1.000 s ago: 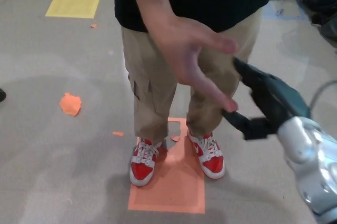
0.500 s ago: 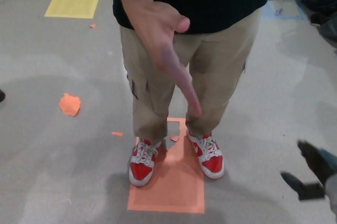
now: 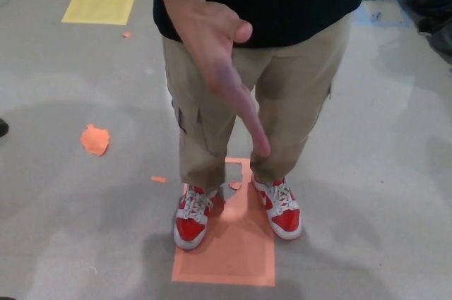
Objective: The robot extends its right arm to grab a person's hand and shakes it
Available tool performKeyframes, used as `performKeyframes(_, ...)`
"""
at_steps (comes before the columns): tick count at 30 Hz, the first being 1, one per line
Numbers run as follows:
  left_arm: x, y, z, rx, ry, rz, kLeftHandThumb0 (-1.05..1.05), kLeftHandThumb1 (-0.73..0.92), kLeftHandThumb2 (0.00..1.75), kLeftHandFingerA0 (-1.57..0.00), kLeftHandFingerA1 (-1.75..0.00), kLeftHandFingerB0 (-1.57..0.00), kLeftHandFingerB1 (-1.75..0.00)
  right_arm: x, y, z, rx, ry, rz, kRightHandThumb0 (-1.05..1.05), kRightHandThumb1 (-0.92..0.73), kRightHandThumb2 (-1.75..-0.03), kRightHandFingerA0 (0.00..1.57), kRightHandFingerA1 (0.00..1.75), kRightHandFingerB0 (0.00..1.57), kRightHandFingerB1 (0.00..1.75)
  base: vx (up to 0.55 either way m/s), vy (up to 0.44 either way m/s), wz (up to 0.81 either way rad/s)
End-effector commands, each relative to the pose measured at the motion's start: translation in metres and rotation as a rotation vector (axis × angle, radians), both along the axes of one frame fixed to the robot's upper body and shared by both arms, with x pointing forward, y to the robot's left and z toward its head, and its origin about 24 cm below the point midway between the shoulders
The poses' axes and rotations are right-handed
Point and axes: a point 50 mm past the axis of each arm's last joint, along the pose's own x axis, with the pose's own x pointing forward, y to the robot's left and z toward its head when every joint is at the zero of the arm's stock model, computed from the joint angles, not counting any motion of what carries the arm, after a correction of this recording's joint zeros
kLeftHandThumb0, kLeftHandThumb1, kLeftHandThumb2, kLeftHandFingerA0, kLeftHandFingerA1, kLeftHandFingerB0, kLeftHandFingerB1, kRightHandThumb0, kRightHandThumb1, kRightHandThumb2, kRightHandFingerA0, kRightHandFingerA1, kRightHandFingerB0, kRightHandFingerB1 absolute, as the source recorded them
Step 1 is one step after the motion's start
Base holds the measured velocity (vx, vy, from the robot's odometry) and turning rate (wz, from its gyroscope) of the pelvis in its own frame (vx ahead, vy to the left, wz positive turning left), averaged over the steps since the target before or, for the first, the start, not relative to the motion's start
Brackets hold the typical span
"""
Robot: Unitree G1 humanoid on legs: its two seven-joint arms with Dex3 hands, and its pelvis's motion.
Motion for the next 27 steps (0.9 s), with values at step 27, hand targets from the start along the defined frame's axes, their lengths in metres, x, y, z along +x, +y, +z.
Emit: performKeyframes(27,0.0038,0.0034,0.0038,0.026,-0.007,-0.001,-0.51,0.67,1.03,-0.35,-0.54,-0.17,-0.45,-0.0127,-0.0185,0.0027,0.123,-0.009,-0.134,-0.88,-0.81,-1.09,0.00,0.09,0.01,0.09,0.00,0.000,0.00)
